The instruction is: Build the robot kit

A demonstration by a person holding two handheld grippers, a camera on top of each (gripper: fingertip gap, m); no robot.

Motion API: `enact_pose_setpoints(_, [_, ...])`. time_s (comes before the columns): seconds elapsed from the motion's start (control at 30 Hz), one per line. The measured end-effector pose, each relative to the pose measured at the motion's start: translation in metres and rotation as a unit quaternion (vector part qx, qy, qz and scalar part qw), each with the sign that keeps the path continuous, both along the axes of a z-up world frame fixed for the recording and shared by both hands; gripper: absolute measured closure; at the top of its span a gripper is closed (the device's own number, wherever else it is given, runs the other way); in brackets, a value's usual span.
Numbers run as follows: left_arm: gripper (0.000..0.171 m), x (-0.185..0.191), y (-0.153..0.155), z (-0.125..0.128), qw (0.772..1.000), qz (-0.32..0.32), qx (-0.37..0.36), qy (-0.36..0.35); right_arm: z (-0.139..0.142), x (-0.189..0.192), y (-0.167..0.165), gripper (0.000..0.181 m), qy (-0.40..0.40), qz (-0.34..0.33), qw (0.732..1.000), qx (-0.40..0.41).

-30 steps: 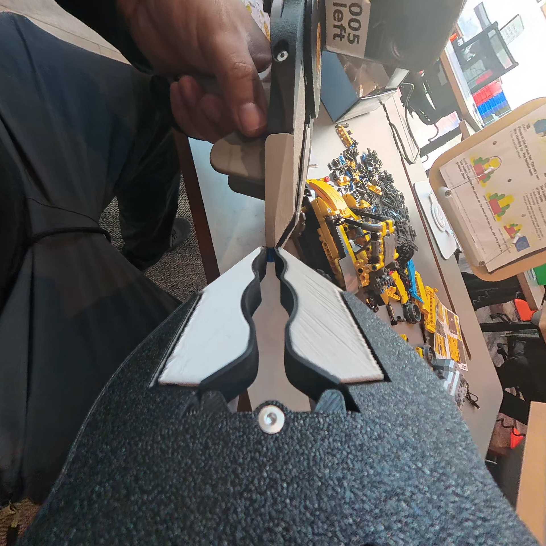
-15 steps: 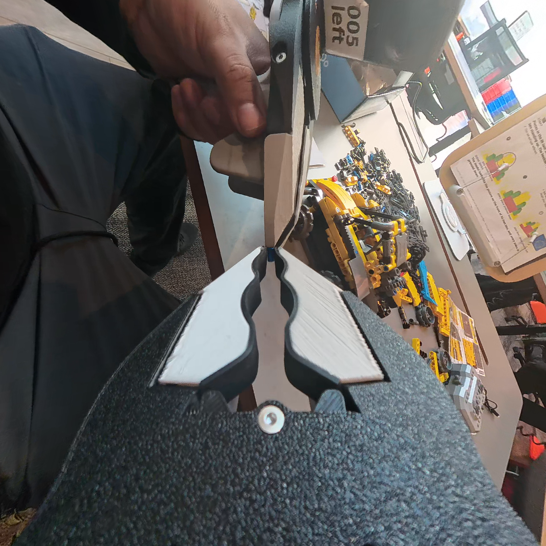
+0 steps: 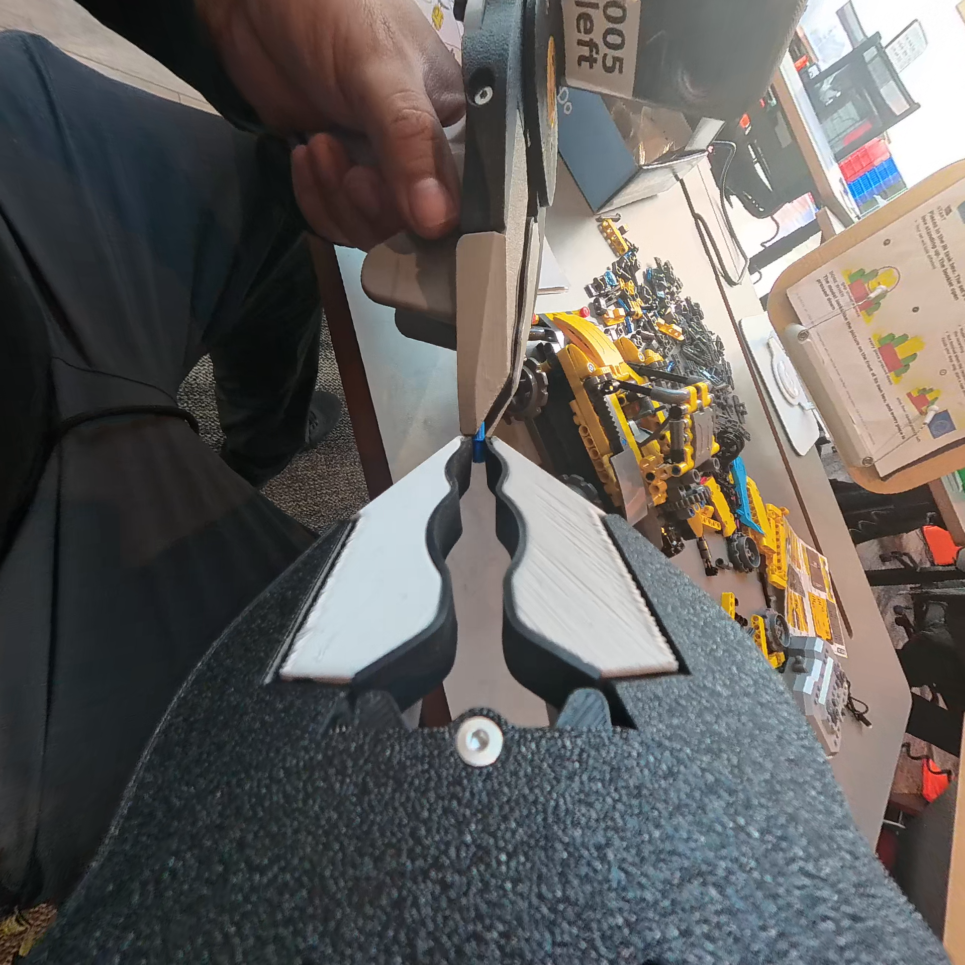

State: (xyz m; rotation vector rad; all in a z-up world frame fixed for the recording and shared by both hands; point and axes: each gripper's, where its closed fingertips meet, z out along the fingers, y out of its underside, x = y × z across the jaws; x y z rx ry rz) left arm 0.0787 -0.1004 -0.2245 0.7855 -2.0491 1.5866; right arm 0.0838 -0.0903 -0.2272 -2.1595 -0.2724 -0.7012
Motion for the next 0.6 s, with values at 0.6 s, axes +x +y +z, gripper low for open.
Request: enact_pose_setpoints(0.6, [0.171,0.005,0.029,-0.016,0.983,0.014,0.059,-0.170,-0.053,0.086,-0.074,0.147,0.260,-0.148,0.954,0.022])
